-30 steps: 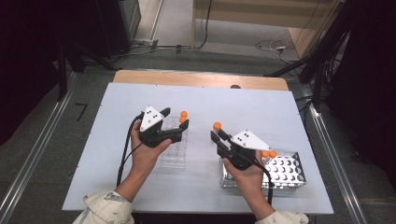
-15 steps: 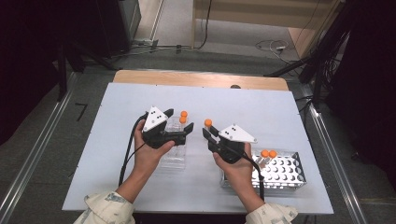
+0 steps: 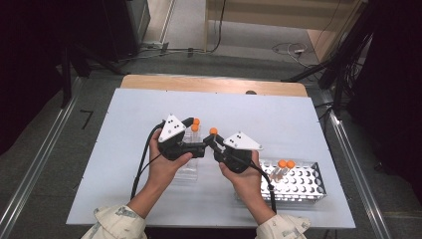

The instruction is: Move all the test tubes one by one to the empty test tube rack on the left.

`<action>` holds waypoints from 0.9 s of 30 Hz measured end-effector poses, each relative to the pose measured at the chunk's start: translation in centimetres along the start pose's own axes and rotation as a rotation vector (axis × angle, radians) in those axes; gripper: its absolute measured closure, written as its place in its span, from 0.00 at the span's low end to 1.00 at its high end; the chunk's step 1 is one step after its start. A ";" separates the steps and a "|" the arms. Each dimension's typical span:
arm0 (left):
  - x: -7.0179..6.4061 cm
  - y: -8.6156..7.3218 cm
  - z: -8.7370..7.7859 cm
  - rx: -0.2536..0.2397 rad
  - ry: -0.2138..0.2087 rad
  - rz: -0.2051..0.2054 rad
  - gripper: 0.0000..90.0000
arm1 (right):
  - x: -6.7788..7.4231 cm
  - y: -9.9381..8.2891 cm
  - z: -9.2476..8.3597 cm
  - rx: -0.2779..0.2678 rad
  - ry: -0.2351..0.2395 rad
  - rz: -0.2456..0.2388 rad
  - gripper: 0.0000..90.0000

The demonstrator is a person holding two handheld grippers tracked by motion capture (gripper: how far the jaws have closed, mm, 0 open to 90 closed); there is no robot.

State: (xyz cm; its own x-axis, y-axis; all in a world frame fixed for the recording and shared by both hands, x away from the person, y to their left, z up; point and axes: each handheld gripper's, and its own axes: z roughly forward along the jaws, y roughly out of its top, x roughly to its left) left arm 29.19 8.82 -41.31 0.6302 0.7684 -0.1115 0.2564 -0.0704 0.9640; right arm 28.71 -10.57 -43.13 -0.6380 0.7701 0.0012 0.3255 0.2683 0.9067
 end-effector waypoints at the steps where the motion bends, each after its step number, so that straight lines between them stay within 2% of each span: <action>1: -0.1 0.0 0.0 -0.001 -0.002 0.003 0.19 | 0.1 0.0 0.0 -0.002 0.003 0.001 0.80; 5: -0.3 0.0 0.1 -0.003 -0.006 0.014 0.27 | 0.5 0.2 0.2 -0.001 0.014 -0.004 0.80; 12: -0.3 0.1 -0.2 -0.021 -0.031 0.029 0.53 | 1.0 0.4 0.5 0.003 0.025 -0.012 0.80; 14: -0.2 0.1 -0.1 -0.020 -0.039 0.027 0.57 | 1.0 0.4 0.6 0.002 0.027 -0.012 0.80; 20: -0.5 -0.1 0.1 -0.011 -0.053 0.043 0.59 | 1.2 0.6 0.5 -0.003 0.037 -0.015 0.80; 27: -0.5 -0.1 0.1 -0.016 -0.060 0.048 0.69 | 1.4 0.7 0.5 -0.004 0.050 -0.013 0.80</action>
State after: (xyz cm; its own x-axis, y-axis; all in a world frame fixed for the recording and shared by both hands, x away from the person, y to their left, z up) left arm 28.88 8.39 -41.37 0.6846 0.7246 -0.0794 0.2139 -0.0956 0.9722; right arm 28.38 -8.98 -42.74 -0.6763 0.7365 0.0108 0.3147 0.2756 0.9083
